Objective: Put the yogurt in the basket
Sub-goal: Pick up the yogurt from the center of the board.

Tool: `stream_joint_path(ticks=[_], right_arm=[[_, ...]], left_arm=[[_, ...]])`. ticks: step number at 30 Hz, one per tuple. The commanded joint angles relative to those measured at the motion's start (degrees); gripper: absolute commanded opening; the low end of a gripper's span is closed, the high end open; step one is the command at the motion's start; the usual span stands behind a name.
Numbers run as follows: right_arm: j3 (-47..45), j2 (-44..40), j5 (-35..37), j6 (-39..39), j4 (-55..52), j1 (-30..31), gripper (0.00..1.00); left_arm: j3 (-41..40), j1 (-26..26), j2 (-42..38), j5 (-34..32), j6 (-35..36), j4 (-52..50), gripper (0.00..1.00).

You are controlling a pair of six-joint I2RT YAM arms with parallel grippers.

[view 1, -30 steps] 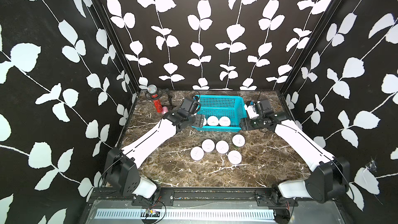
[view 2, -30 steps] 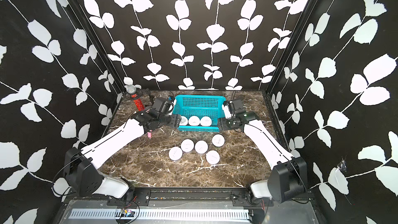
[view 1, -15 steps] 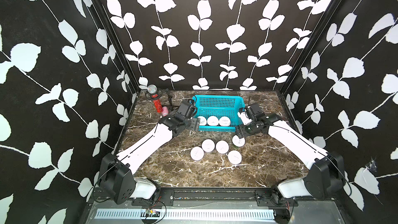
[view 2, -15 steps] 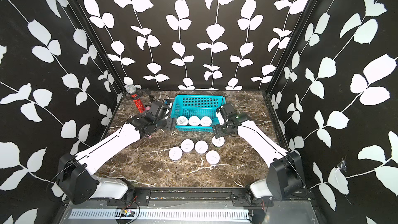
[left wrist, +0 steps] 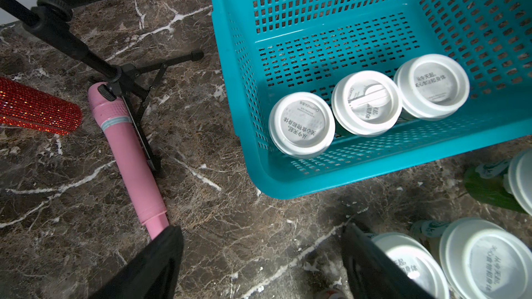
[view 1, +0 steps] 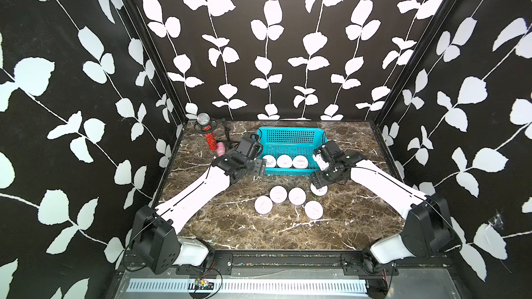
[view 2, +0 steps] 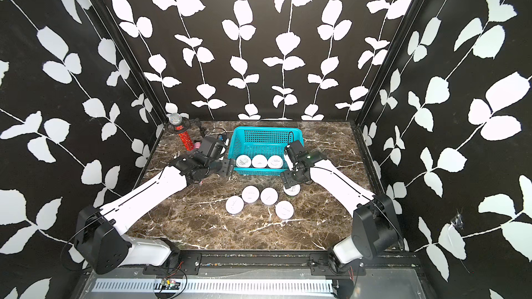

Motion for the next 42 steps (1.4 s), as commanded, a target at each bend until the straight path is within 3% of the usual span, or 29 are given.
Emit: stream_joint_path(ticks=[1,42], right_arm=[[0.7,0.99,1.38,0.3,-0.75,0.78,0.82],[-2.34,4.98,0.53,1.12,-0.82,2.08,0.73]], left_arm=[[-0.79,0.36,-1.9,-0.3,0.45,-0.3,0.86],[-0.81,0.43,-1.08,0.39,0.51,-0.09,0.86]])
